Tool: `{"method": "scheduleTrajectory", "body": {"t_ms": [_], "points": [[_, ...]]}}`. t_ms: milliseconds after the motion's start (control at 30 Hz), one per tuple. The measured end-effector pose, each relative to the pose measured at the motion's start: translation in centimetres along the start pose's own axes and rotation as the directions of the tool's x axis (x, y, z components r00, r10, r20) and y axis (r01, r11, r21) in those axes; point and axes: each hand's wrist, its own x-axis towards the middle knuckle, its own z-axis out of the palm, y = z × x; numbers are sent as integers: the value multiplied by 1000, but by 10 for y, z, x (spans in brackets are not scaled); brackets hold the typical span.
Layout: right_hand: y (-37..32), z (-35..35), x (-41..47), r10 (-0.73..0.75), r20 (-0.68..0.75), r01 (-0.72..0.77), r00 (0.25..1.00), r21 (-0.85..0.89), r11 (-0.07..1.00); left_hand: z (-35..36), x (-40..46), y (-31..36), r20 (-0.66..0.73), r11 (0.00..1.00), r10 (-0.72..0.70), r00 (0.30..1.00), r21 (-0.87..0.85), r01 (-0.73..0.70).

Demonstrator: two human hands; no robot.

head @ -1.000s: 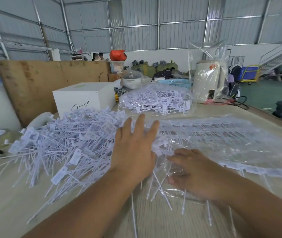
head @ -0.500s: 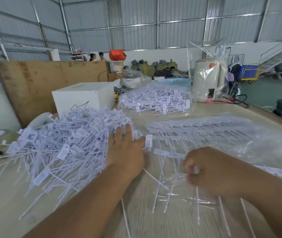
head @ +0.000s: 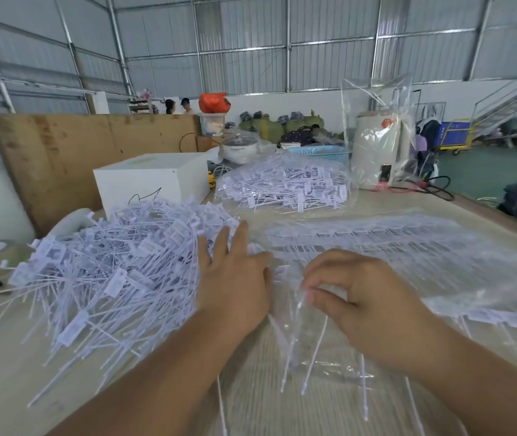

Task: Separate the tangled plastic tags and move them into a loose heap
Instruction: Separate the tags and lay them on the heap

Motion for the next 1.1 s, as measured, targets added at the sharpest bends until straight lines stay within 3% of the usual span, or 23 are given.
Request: {"method": "scheduleTrajectory", "body": {"t_ms": [67, 133, 200, 267, 333, 400, 467, 533, 633, 800, 867, 1000, 1100], "points": [[-6, 7, 0, -38, -35, 42, 999, 97, 994, -8, -4, 6, -147, 969, 68, 987, -225, -100], [-10, 11, 0, -51, -91, 67, 995, 183, 981, -15, -7, 9, -251, 874, 136, 958, -424, -235], [-13, 12, -1, -47, -145, 81, 988, 237, 968, -20, -9, 11, -246, 747, 193, 950, -591, -305], [-15, 12, -1, -44, -181, 82, 982, 206, 975, -24, -11, 11, -194, 626, 184, 964, -733, -267], [-13, 9, -1, -23, -245, 45, 969, 82, 996, -26, -13, 9, -158, 573, 182, 971, -785, -235], [-11, -1, 0, 50, -295, -51, 954, 5, 999, -28, -15, 9, -138, 551, 285, 948, -786, -280], [-9, -13, 1, 152, -238, -171, 959, -60, 983, -31, -18, 14, -119, 559, 371, 921, -763, -324], [-9, -23, 1, 257, -81, -267, 963, -153, 952, -32, -19, 17, -150, 643, 357, 922, -677, -359], [-11, -32, -1, 371, 82, -356, 925, -152, 922, -32, -15, 14, -247, 739, 208, 946, -594, -317], [-13, -29, -10, 380, 395, -434, 836, 55, 899, -38, -9, -1, -250, 656, -89, 964, -743, -132], [-13, -26, -12, 411, 408, -485, 816, 94, 870, -40, -8, -4, -245, 626, -146, 958, -773, -102], [-8, -26, -10, 445, 333, -483, 831, 38, 875, -46, -8, -5, -262, 684, -174, 949, -726, -76], [-3, -23, -6, 396, 175, -384, 901, -99, 918, -56, -14, 7, -357, 730, -36, 933, -647, -220]]}}
